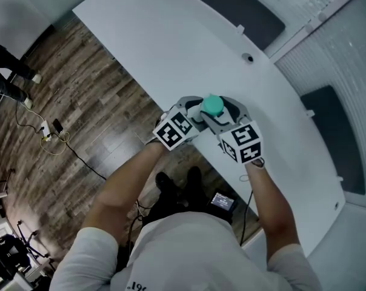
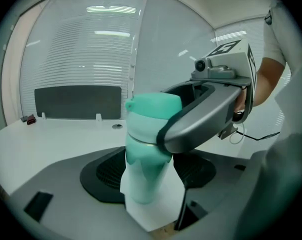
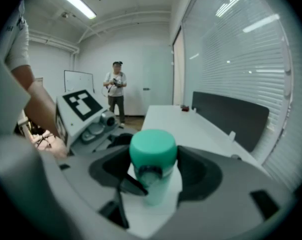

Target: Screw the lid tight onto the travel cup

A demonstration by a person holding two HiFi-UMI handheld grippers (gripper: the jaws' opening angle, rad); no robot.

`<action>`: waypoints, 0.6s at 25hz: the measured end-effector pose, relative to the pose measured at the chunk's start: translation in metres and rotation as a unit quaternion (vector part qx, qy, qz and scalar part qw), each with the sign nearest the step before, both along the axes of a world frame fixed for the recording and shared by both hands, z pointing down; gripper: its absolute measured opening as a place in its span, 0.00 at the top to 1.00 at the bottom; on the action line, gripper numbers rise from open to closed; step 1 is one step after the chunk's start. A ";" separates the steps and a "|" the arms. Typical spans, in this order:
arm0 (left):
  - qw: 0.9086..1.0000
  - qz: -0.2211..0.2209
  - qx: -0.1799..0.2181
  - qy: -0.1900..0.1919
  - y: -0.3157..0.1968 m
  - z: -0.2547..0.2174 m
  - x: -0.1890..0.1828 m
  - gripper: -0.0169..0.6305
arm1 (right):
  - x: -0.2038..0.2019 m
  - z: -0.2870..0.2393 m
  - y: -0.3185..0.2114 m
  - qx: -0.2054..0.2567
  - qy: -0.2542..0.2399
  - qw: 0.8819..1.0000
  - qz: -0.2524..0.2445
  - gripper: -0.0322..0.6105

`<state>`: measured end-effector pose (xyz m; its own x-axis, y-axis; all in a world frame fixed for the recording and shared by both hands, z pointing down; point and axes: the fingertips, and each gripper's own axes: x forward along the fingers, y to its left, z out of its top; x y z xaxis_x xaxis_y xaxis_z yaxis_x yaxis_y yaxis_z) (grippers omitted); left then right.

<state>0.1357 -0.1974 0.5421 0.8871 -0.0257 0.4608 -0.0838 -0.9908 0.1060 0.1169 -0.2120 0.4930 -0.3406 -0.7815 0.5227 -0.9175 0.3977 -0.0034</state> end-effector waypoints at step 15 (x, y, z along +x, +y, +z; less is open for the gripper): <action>0.987 -0.159 0.000 0.016 -0.008 0.000 -0.002 0.50 | 0.005 0.002 -0.004 0.010 0.021 0.991 0.131 0.48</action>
<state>0.1332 -0.2057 0.5421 0.8484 -0.3057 0.4322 -0.3872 -0.9151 0.1127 0.1216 -0.2157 0.4948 -0.1030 -0.8502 0.5163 -0.9884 0.1457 0.0427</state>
